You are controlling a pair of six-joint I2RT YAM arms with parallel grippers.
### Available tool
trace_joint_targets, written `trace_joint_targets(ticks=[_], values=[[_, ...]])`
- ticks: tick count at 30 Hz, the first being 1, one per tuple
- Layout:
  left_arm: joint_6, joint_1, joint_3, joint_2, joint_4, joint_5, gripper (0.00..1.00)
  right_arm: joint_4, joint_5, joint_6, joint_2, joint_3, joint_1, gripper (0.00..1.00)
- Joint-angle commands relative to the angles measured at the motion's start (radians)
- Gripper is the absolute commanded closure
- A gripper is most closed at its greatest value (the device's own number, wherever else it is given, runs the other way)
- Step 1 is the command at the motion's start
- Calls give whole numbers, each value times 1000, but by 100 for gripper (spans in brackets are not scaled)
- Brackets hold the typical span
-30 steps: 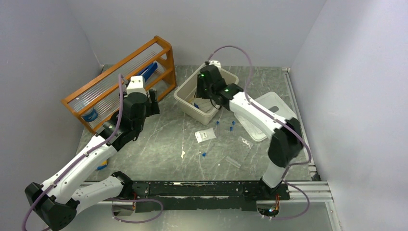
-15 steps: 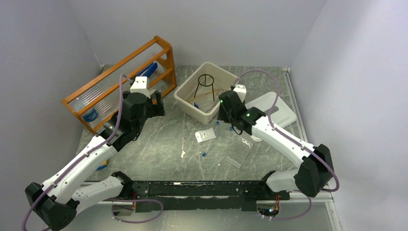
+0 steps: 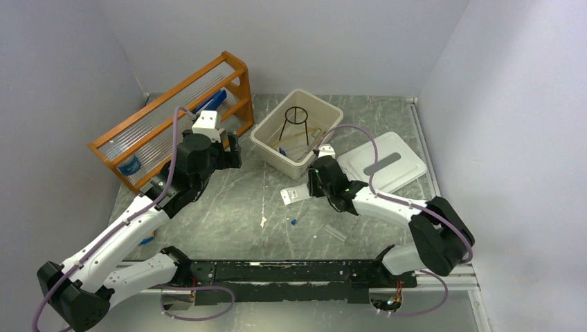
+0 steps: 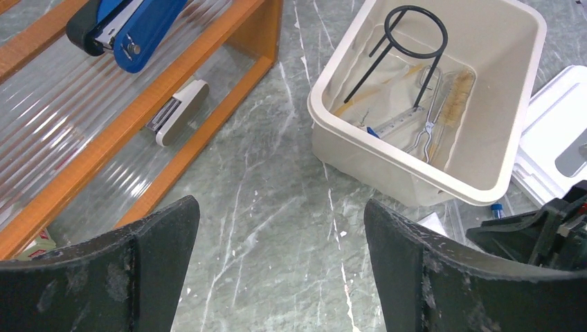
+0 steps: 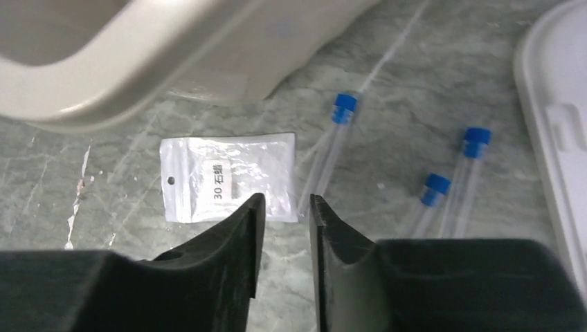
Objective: Organize the chemistry lab equipment
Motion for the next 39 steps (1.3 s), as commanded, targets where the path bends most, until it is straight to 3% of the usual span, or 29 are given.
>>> trace_joint_targets(ticks=[1, 4, 11, 16, 23, 30, 34, 39], values=[[20, 5, 2, 9, 38, 15, 8, 168, -58, -115, 59, 18, 17, 71], [20, 5, 1, 14, 38, 12, 8, 184, -76, -141, 112, 32, 25, 72], [22, 5, 5, 21, 42, 10, 8, 217, -93, -164, 198, 12, 39, 55], [25, 5, 2, 22, 41, 3, 9, 220, -52, -178, 251, 34, 50, 55], [17, 5, 5, 14, 30, -30, 9, 126, 46, -157, 296, 47, 90, 69], [18, 5, -16, -16, 54, -44, 9, 59, 71, -113, 278, 54, 144, 94], [14, 5, -8, -11, 39, -52, 10, 35, 26, -100, 203, 64, 151, 100], [7, 5, -5, -12, 31, -61, 10, 29, -113, -119, 71, 73, 150, 100]])
